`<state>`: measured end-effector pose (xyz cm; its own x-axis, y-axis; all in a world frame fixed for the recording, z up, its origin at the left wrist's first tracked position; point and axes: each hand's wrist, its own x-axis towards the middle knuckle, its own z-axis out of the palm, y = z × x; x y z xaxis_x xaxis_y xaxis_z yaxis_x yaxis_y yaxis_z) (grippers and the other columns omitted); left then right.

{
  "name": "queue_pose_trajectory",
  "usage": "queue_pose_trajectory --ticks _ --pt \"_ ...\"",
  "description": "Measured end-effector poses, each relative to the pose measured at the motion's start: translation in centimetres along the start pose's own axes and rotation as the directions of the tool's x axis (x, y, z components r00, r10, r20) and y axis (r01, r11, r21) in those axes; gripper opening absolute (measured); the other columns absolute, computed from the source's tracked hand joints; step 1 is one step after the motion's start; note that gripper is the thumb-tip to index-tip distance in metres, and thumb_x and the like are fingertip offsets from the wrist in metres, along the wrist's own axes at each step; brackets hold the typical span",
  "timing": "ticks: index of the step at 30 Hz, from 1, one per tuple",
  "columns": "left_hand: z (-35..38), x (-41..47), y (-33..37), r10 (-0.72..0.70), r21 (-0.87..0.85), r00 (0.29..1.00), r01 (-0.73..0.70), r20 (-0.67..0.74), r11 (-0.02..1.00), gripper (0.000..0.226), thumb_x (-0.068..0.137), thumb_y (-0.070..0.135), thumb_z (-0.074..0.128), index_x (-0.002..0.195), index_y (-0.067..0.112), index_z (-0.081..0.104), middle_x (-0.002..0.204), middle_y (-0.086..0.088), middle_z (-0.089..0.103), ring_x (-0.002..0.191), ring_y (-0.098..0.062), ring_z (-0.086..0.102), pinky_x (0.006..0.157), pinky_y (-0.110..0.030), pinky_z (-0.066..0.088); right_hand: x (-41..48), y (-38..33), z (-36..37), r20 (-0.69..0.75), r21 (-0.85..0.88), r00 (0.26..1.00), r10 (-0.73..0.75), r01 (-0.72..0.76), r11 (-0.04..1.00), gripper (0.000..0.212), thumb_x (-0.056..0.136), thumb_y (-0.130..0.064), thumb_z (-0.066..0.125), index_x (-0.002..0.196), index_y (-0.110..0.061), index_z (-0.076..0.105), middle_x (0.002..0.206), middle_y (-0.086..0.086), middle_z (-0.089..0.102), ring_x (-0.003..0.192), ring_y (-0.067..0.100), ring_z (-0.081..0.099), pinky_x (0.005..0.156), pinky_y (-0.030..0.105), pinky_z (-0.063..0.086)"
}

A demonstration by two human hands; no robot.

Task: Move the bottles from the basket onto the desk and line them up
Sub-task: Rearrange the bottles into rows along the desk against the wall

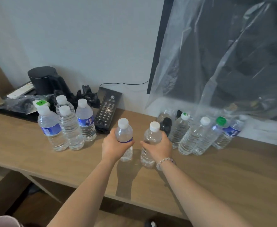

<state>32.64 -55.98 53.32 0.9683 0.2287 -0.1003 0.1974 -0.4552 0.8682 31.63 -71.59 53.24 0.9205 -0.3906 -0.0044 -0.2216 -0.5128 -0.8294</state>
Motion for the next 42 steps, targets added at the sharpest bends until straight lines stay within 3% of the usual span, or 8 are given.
queue_pose_trajectory --ticks 6,11,14,20,25,28,32,42 --pt "2.7 -0.8 2.1 0.024 -0.017 0.998 -0.023 0.063 1.000 0.060 0.063 0.040 0.080 0.113 0.025 0.051 0.096 0.009 0.057 0.095 -0.016 0.055 0.076 -0.025 0.038 0.5 2.0 -3.0 -0.084 0.025 0.995 0.045 -0.043 0.999 0.058 0.055 -0.040 0.087 0.103 -0.030 0.056 0.098 -0.010 0.064 0.092 0.014 0.060 0.075 0.025 0.044" --pt "5.3 -1.4 3.7 0.057 0.009 0.995 -0.058 0.076 0.998 0.061 0.062 0.042 0.080 0.112 0.024 0.051 0.093 0.010 0.056 0.091 -0.015 0.053 0.075 -0.025 0.039 1.6 3.8 -5.2 -0.097 0.043 0.994 0.051 -0.047 0.998 0.063 0.054 -0.038 0.087 0.108 -0.024 0.057 0.103 -0.008 0.065 0.096 0.014 0.060 0.081 0.030 0.049" --pt "7.2 -2.1 4.6 0.076 0.017 0.994 -0.078 0.083 0.997 0.061 0.062 0.042 0.081 0.112 0.024 0.051 0.094 0.011 0.055 0.090 -0.012 0.051 0.076 -0.025 0.039 2.4 4.8 -6.8 -0.083 0.031 0.995 0.052 -0.050 0.998 0.065 0.058 -0.036 0.087 0.114 -0.021 0.056 0.101 -0.009 0.061 0.094 0.011 0.055 0.080 0.024 0.044" --pt "11.2 -3.4 7.0 0.067 0.009 0.992 -0.068 0.105 0.998 0.058 0.060 0.042 0.083 0.105 0.025 0.051 0.090 0.012 0.056 0.090 -0.014 0.053 0.075 -0.025 0.040 4.1 7.0 -10.1 -0.066 0.002 0.996 0.061 -0.061 0.998 0.074 0.054 -0.047 0.086 0.118 -0.024 0.054 0.107 -0.008 0.063 0.100 0.013 0.058 0.080 0.024 0.044" --pt "14.2 -4.2 8.1 0.080 0.021 0.990 -0.083 0.120 0.996 0.070 0.057 0.048 0.083 0.116 0.025 0.054 0.103 0.008 0.064 0.102 -0.018 0.058 0.084 -0.030 0.047 5.2 9.0 -12.7 -0.061 0.015 0.994 0.090 -0.089 0.996 0.075 0.055 -0.040 0.086 0.120 -0.020 0.054 0.111 -0.002 0.062 0.105 0.016 0.057 0.086 0.028 0.047" --pt "15.8 -5.0 8.9 0.092 0.033 0.987 -0.097 0.134 0.995 0.071 0.060 0.048 0.082 0.120 0.026 0.051 0.106 0.007 0.063 0.104 -0.018 0.058 0.081 -0.026 0.044 5.7 10.2 -14.3 -0.078 0.035 0.991 0.109 -0.106 0.994 0.071 0.058 -0.033 0.086 0.120 -0.019 0.055 0.107 -0.005 0.061 0.102 0.014 0.056 0.081 0.021 0.042" --pt "18.0 -5.9 9.8 0.095 0.047 0.982 -0.104 0.165 0.993 0.072 0.062 0.045 0.082 0.123 0.025 0.050 0.109 0.006 0.063 0.107 -0.018 0.057 0.080 -0.023 0.041 6.1 11.6 -16.3 -0.120 0.044 0.984 0.134 -0.129 0.991 0.071 0.056 -0.031 0.086 0.119 -0.017 0.056 0.107 -0.003 0.063 0.104 0.017 0.058 0.082 0.022 0.043" --pt "22.9 -8.0 12.4 0.109 0.032 0.973 -0.118 0.203 0.992 0.064 0.063 0.038 0.082 0.117 0.023 0.051 0.094 0.011 0.056 0.098 -0.016 0.057 0.076 -0.025 0.041 7.4 15.0 -20.8 -0.200 0.092 0.962 0.188 -0.172 0.981 0.064 0.058 -0.027 0.083 0.116 -0.018 0.058 0.109 0.000 0.064 0.102 0.018 0.059 0.077 0.022 0.042"
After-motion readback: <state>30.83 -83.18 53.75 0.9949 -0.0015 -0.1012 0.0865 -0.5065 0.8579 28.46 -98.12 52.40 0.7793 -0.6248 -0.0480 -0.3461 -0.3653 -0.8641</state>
